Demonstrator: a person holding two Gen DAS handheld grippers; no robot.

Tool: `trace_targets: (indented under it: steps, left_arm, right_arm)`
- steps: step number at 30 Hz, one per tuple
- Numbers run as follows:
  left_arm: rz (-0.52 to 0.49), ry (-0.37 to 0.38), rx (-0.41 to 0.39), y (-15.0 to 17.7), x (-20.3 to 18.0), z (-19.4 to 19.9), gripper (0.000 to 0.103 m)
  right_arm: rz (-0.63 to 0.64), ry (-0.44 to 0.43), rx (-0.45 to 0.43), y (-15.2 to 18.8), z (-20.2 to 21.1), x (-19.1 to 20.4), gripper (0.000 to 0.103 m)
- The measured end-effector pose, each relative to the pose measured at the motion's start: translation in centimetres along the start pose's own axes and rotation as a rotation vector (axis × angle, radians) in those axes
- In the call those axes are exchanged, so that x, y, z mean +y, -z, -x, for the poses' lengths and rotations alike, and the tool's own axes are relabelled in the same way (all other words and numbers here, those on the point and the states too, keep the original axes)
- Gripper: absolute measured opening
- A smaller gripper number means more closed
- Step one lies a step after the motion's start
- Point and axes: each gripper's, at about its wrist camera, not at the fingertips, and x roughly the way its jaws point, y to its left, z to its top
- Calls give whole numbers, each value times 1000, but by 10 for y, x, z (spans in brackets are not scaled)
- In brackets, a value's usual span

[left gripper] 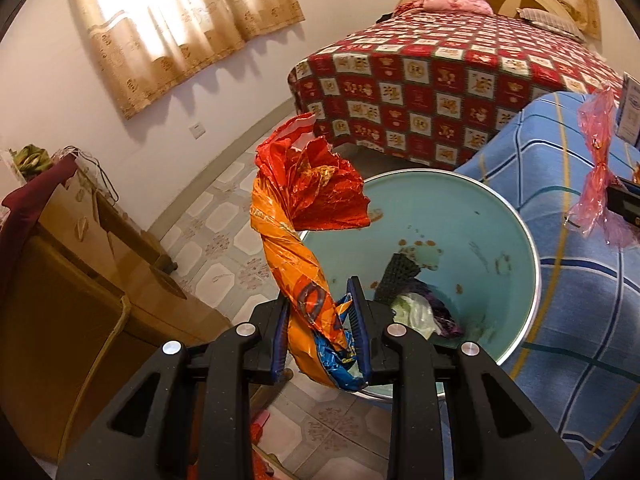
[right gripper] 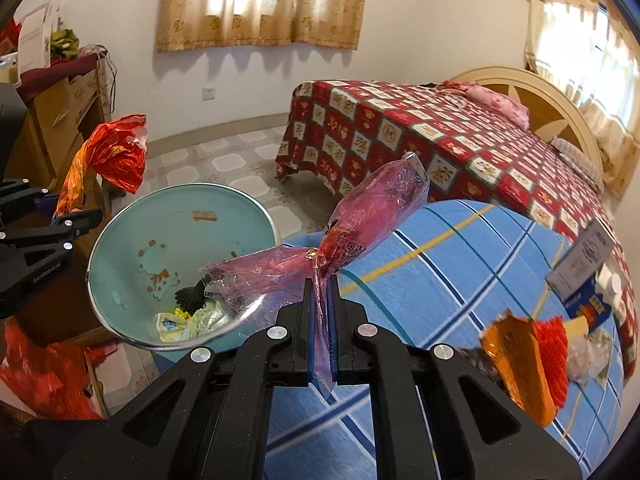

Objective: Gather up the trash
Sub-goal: 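Carry the orange and pink wrappers over the blue bin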

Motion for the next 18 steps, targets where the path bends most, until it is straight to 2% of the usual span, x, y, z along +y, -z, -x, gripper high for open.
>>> trace_targets:
  steps: [18]
  left_arm:
    - [29, -38, -7, -2, 17, -4, 27]
  right_arm:
    - [62, -37, 5, -19, -15, 31, 6]
